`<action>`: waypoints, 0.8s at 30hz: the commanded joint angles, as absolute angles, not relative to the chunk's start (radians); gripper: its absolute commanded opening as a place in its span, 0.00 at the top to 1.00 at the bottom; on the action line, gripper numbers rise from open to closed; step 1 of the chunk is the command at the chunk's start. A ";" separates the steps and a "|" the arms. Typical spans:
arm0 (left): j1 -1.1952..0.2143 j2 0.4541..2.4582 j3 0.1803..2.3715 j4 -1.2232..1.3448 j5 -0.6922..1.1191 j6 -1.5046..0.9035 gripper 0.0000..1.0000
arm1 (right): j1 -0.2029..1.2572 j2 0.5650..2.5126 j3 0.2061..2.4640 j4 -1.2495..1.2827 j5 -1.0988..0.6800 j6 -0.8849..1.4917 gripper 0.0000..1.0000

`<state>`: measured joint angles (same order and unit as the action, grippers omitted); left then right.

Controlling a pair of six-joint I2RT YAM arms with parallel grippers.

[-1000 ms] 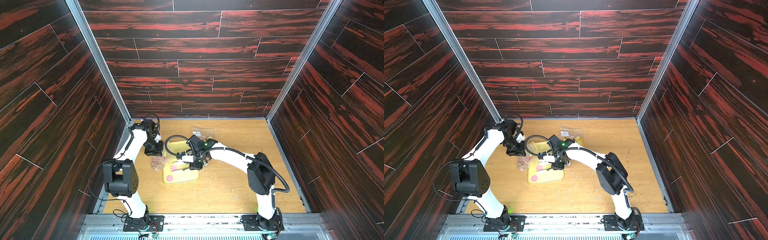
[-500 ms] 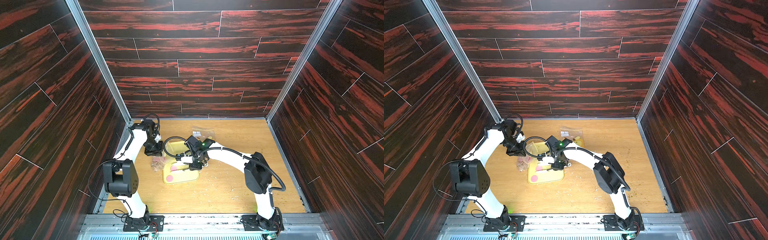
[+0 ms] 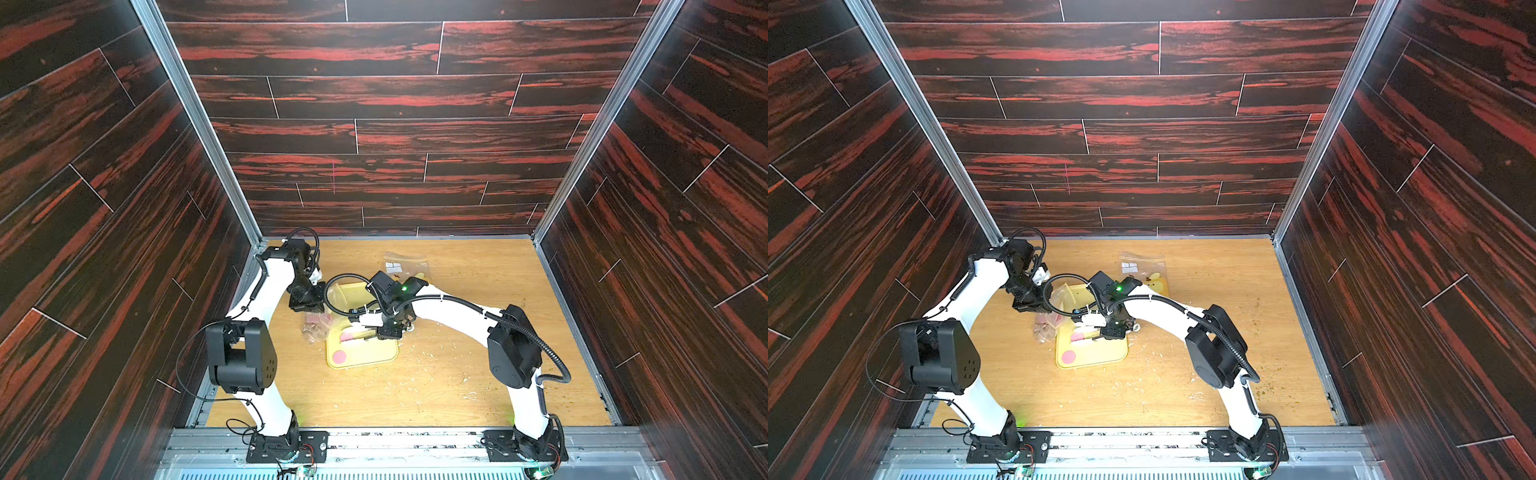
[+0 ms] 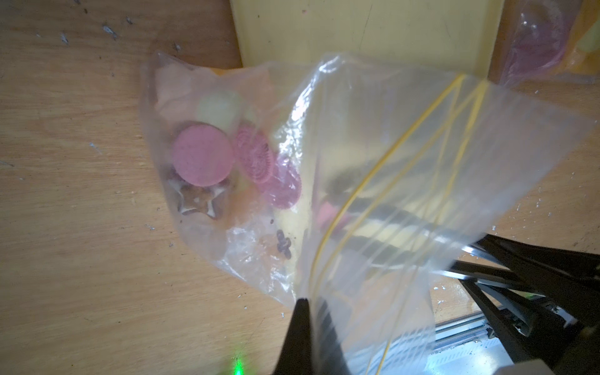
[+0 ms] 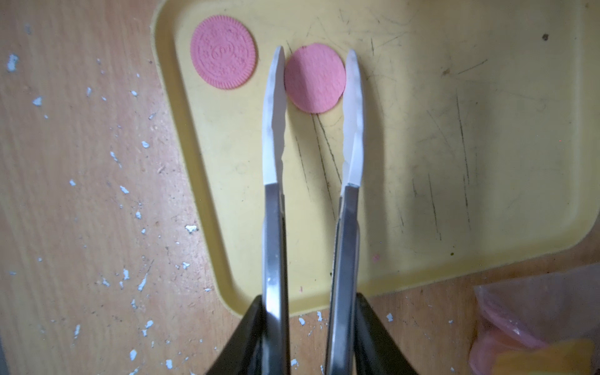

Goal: Put the cookies into a resealable bag to prevent moisture
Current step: Pick up the cookie from the tray.

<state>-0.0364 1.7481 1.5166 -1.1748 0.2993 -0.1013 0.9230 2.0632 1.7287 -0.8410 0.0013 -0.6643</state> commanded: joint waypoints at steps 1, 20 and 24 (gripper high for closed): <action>-0.031 1.747 1.543 -1.200 0.308 -0.082 1.00 | 0.929 2.055 1.736 -0.837 0.000 -0.674 0.58; -0.031 1.747 1.545 -1.203 0.308 -0.082 1.00 | 0.832 1.624 1.460 -0.677 -0.110 -0.624 0.59; -0.031 1.747 1.547 -1.205 0.309 -0.082 1.00 | 0.824 1.604 1.483 -0.631 -0.149 -0.639 0.59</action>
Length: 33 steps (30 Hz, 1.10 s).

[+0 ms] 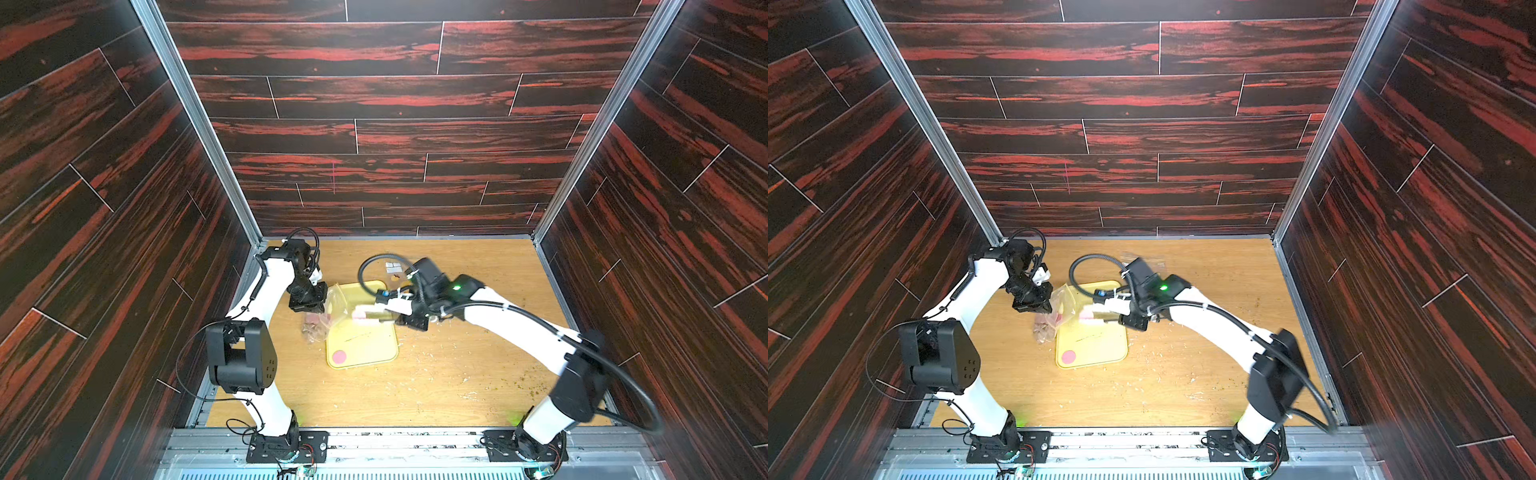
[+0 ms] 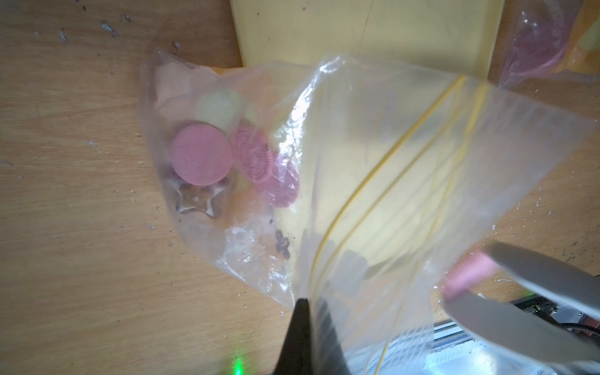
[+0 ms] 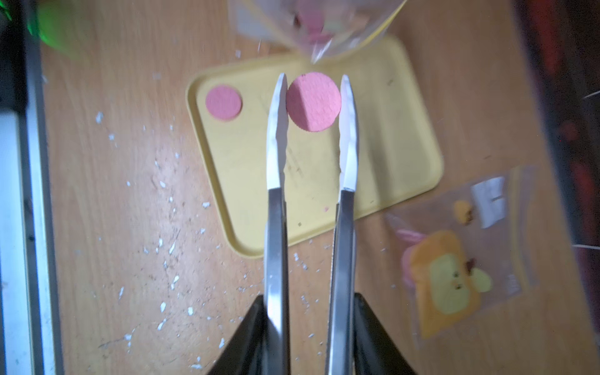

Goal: Put the cookies into a resealable bag to prevent moisture
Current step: Pick up the cookie from the tray, then place the cookie in the ziploc bag.

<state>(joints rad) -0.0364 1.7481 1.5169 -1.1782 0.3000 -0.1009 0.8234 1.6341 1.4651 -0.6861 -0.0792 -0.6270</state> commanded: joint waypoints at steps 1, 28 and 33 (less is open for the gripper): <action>-0.031 1.747 1.547 -1.203 0.309 -0.084 1.00 | 0.825 1.611 1.495 -0.617 -0.155 -0.641 0.59; -0.031 1.747 1.554 -1.212 0.313 -0.076 1.00 | 0.791 1.585 1.414 -0.585 -0.198 -0.624 0.49; -0.031 1.746 1.549 -1.210 0.310 -0.077 1.00 | 0.813 1.472 1.262 -0.612 -0.180 -0.565 0.50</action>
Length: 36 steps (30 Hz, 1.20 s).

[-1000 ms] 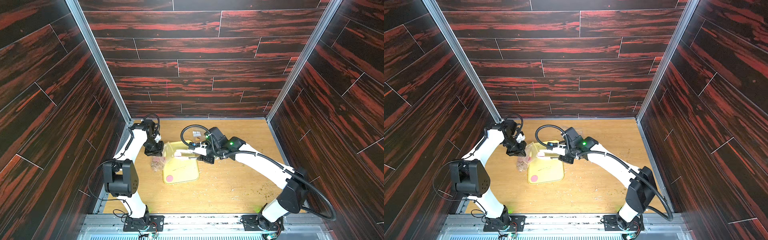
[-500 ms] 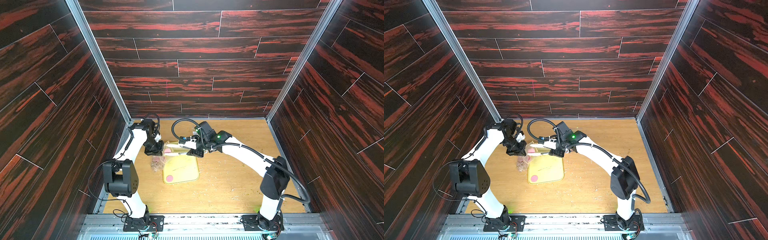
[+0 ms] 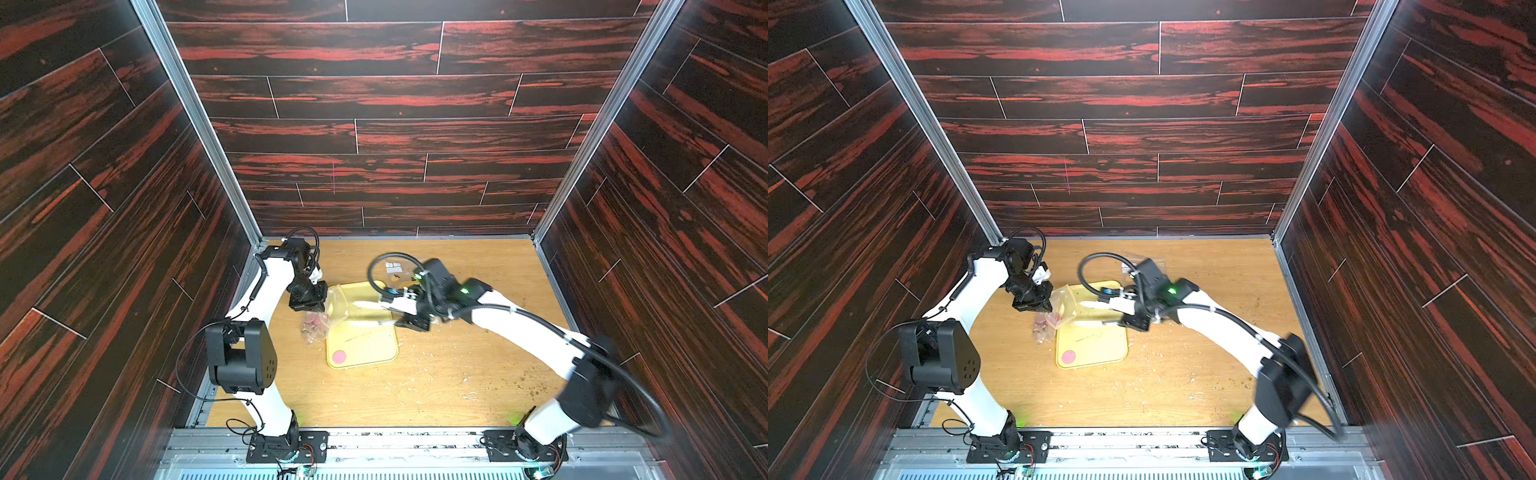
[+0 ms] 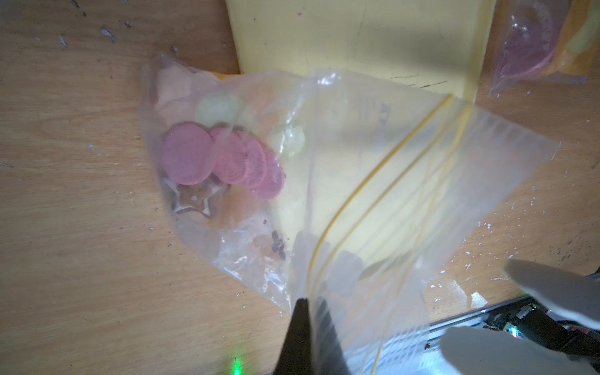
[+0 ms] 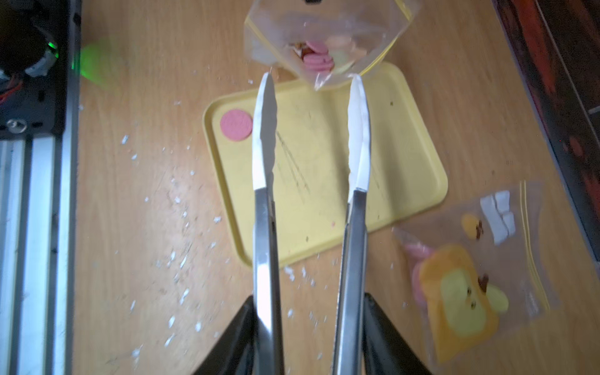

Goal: Put the cookies into a resealable bag to prevent moisture
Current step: Place the cookie in the ziploc bag, then pick up the cookie from the tray.

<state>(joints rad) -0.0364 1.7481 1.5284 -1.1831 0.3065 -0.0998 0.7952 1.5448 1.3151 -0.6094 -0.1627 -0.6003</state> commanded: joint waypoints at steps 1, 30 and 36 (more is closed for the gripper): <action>-0.031 1.746 1.549 -1.210 0.310 -0.076 1.00 | 0.819 1.465 1.238 -0.611 -0.195 -0.563 0.50; -0.031 1.739 1.548 -1.223 0.306 -0.078 1.00 | 0.970 1.920 1.465 -0.679 -0.064 -0.718 0.49; -0.031 1.744 1.551 -1.223 0.310 -0.078 1.00 | 0.993 1.952 1.496 -0.672 -0.061 -0.723 0.49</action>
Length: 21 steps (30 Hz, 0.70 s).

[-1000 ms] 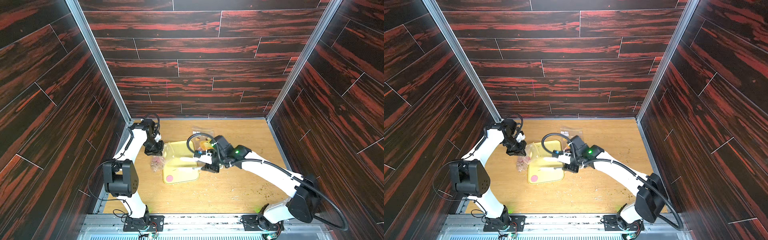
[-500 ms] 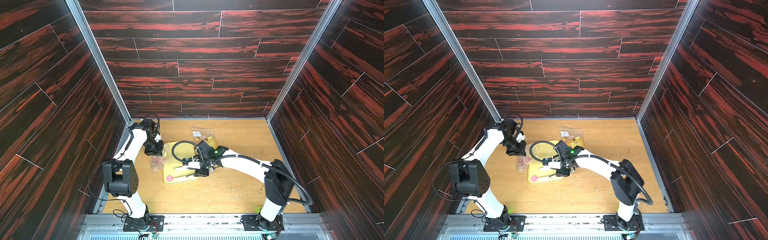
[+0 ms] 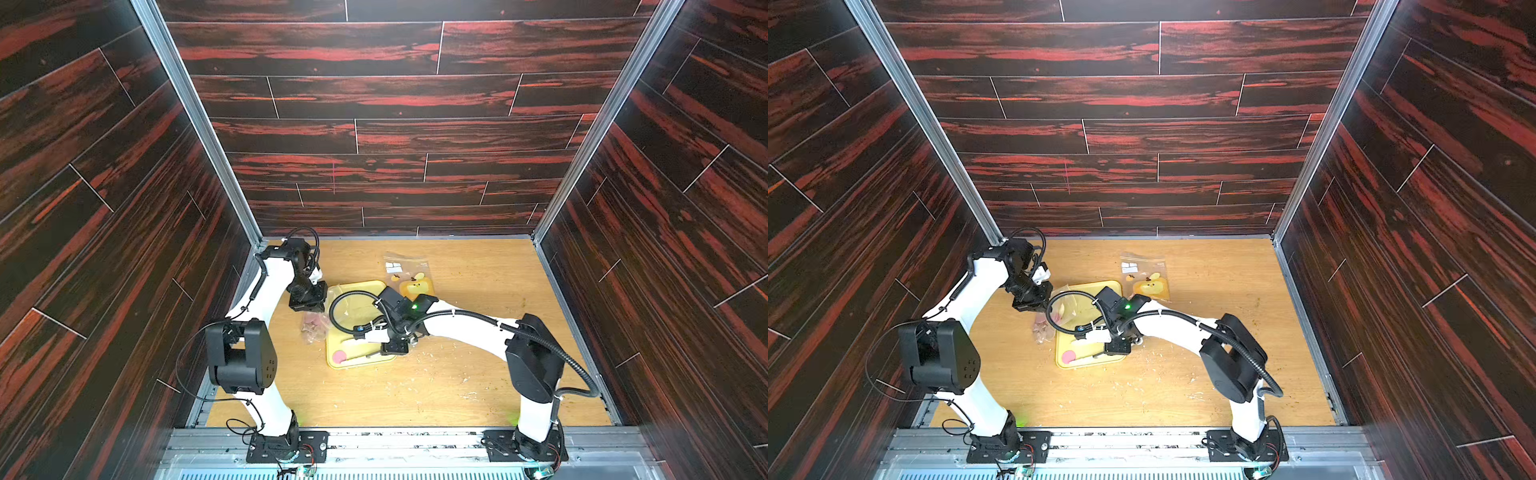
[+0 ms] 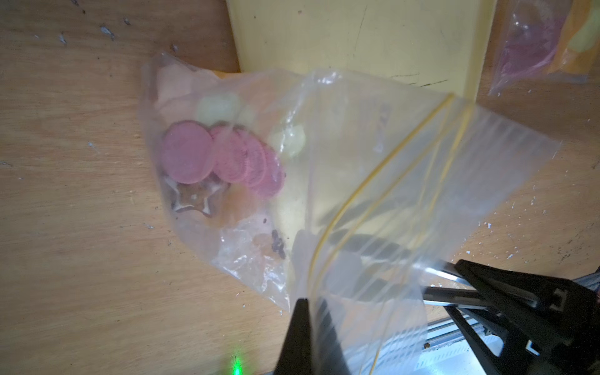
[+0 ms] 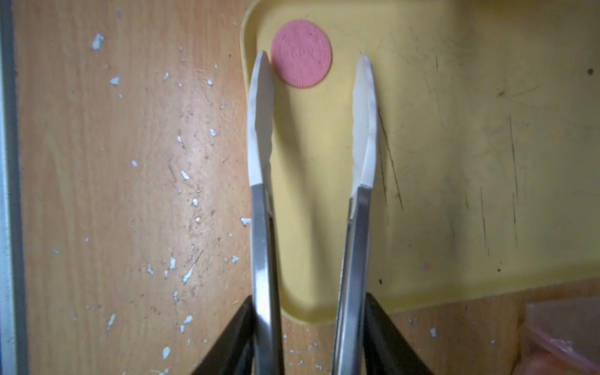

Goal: Put the cookies into a resealable bag to prevent moisture
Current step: Pick up the cookie from the tray.

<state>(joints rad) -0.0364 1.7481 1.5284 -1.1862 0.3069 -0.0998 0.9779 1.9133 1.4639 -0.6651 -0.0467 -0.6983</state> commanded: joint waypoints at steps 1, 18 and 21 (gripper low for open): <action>-0.031 1.744 1.551 -1.223 0.311 -0.078 1.00 | 0.996 1.956 1.503 -0.673 -0.060 -0.723 0.49; -0.031 1.745 1.551 -1.221 0.313 -0.075 1.00 | 1.008 1.966 1.531 -0.707 0.020 -0.710 0.60; -0.031 1.743 1.551 -1.221 0.313 -0.076 1.00 | 1.006 1.934 1.518 -0.697 0.036 -0.700 0.60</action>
